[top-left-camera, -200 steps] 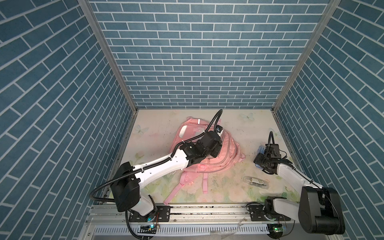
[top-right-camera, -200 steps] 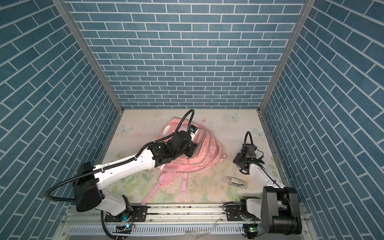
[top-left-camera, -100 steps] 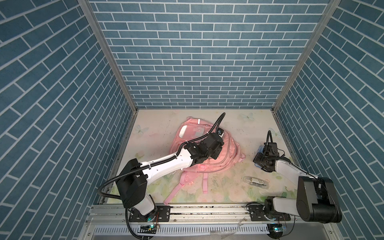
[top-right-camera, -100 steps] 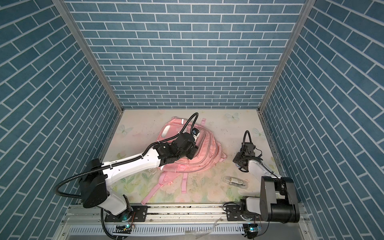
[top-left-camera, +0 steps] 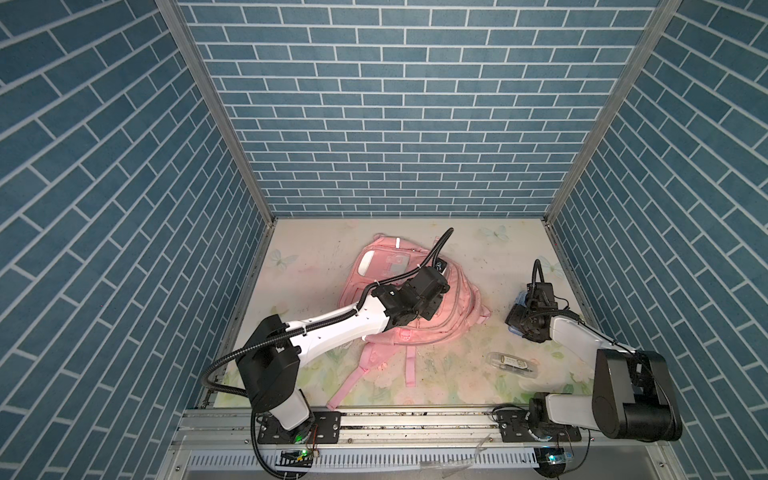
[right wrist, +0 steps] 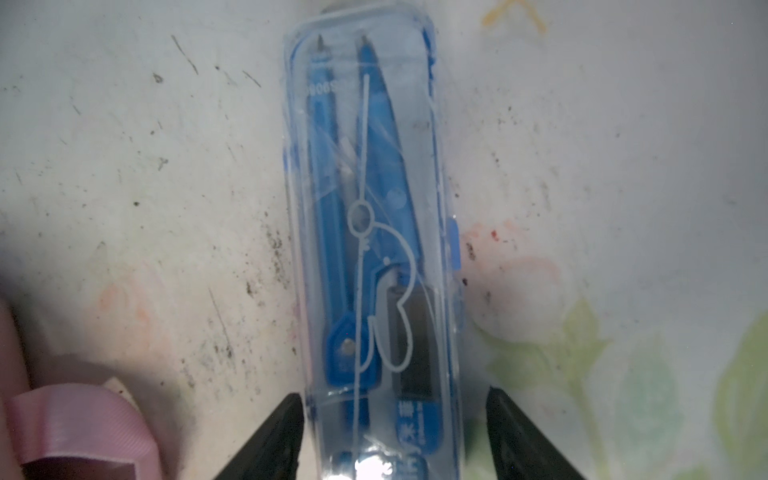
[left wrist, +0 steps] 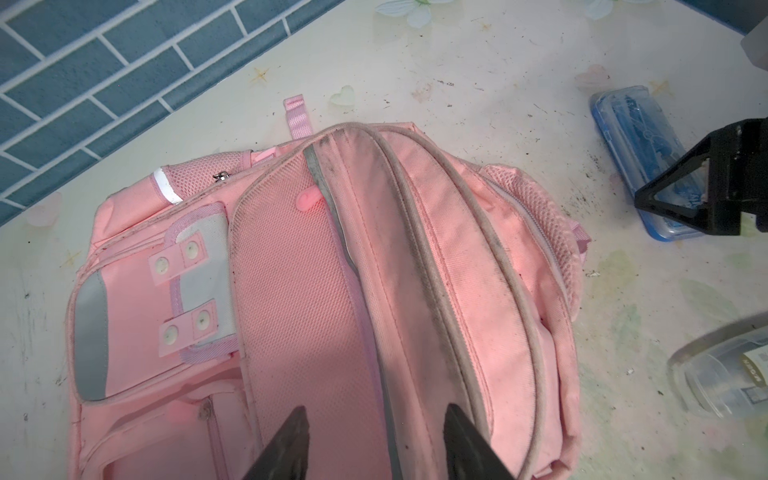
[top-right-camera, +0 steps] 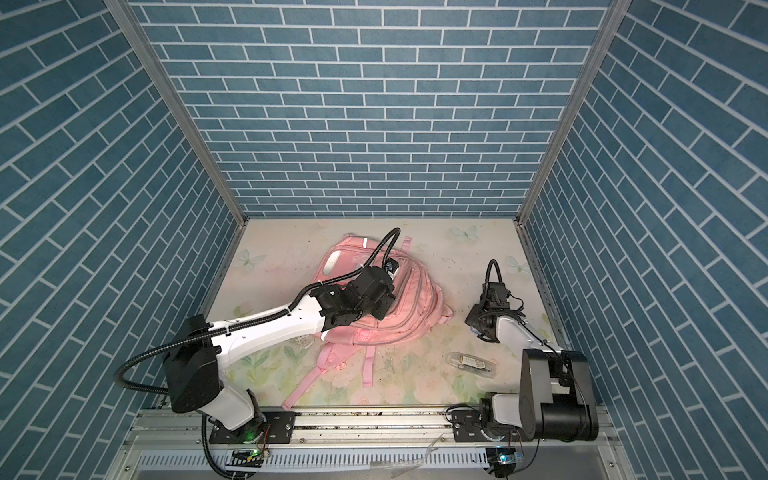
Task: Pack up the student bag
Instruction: 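Grasp the blue compass case with the right gripper and lift it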
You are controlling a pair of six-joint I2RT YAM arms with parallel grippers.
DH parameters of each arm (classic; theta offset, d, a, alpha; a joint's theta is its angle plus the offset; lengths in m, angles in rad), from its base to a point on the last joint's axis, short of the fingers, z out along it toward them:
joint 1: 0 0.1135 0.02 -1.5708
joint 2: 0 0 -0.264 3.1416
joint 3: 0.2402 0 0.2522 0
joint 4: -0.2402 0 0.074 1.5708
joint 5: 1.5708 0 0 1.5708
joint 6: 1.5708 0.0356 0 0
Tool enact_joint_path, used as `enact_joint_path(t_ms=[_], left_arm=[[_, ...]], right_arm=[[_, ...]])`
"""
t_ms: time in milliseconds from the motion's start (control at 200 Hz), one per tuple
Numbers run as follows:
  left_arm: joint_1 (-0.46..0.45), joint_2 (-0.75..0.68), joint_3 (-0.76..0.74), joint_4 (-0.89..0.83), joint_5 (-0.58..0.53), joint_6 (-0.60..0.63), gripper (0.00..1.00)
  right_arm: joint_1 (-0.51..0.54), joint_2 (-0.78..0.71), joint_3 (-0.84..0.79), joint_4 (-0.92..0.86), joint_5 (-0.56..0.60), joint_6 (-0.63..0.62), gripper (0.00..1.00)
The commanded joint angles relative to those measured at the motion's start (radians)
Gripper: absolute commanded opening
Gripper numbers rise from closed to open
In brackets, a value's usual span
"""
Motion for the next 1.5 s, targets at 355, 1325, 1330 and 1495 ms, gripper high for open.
enact_joint_path(t_ms=[355,1325,1330,1495], left_arm=[[-0.002,0.01,-0.001,-0.009,-0.05,0.017,0.55],[-0.006,0.048,-0.002,-0.004,0.124,0.031,0.57],[-0.008,0.049,-0.001,-0.005,0.124,0.031,0.57],[-0.027,0.075,0.033,-0.032,0.105,0.023,0.57]], right_arm=[[0.07,0.11,0.017,-0.206,0.045,0.034,0.69],[0.128,0.058,0.013,-0.197,0.026,0.03,0.53],[0.129,0.057,0.014,-0.198,0.026,0.03,0.53],[0.136,0.009,0.051,-0.228,0.026,0.026,0.52]])
